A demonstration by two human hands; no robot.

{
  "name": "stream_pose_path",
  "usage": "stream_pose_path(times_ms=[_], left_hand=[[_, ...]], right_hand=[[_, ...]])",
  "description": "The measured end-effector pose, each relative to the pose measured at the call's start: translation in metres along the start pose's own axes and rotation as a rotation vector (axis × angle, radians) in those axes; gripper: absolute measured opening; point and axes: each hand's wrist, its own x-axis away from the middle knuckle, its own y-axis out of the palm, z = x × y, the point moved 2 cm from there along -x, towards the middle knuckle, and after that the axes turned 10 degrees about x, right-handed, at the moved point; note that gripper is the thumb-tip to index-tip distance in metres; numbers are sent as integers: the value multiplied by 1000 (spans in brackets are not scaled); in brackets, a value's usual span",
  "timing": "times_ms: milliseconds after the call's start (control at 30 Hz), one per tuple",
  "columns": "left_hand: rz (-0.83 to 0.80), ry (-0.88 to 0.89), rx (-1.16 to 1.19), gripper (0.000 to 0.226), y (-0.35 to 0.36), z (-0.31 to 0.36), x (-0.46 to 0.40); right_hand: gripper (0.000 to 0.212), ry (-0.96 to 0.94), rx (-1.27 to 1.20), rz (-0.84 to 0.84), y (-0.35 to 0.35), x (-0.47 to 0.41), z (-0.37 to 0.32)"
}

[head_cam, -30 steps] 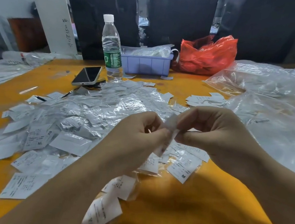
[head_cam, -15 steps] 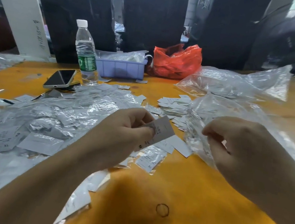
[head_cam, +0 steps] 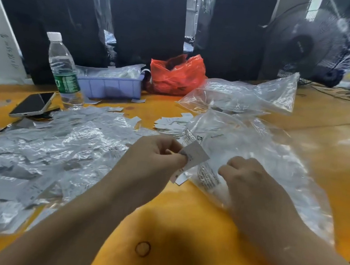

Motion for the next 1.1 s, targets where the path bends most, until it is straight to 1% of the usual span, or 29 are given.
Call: stream_pose_path(times_ms=[67, 133, 167, 233, 333, 367, 400, 433, 467, 500, 533, 600, 667, 700, 733, 800, 867, 1000, 1067, 1100], left_hand=[[11, 14, -1, 14, 4, -4, 1], [18, 24, 15, 8, 6, -9, 1], [17, 25, 28, 10, 7, -11, 1], [11, 15, 30, 19, 7, -16, 3], [-6, 4, 21, 24, 8, -18, 5], [-6, -1, 22, 24, 8, -18, 5], [-6, -2, 19, 23, 8, -18, 5], [-7, -2, 18, 23, 7, -18, 5], [-6, 2, 17, 22, 7, -18, 6], [-7, 8, 11, 21, 6, -17, 6], [-6, 12, 1, 19, 6, -18, 6], [2, 8, -6, 14, 4, -19, 7], [18, 9, 15, 13, 1, -19, 6], [32, 11, 27, 12, 0, -19, 6], [50, 12, 41, 12, -2, -18, 5], [78, 6, 87, 10, -5, -17, 4], [82, -11, 140, 10, -7, -15, 3], [80, -17, 234, 15, -11, -9, 3], [75, -24, 268, 20, -14, -5, 3], [71, -25, 279, 20, -15, -3, 3]], right_hand=[[15, -28, 32, -28, 7, -5, 0], [4, -67, 40, -62, 8, -9, -1], [5, -72, 56, -83, 6, -10, -2], [11, -118, 69, -68, 8, -11, -4], [17, -128, -11, -42, 7, -11, -5], [16, -113, -69, -45, 6, -13, -3], [9, -94, -118, -41, 5, -15, -2], [10, -59, -143, -22, 6, -17, 1], [21, -22, -140, -11, 7, -21, 3], [26, 2, -109, -13, 6, -25, 5], [23, 15, -75, -19, 6, -28, 5], [5, 29, -29, -44, 5, -30, 1], [10, 11, 12, -22, 2, -30, -2], [6, -1, 25, 14, 1, -29, -4], [11, -4, 30, 36, -1, -28, -5], [26, 2, 16, 73, -5, -27, -5], [29, 9, -15, 116, -8, -28, -7], [36, 57, -170, 225, -14, -32, -11], [32, 58, -160, 225, -13, -36, -14], [24, 51, -156, 227, -13, -37, -14]])
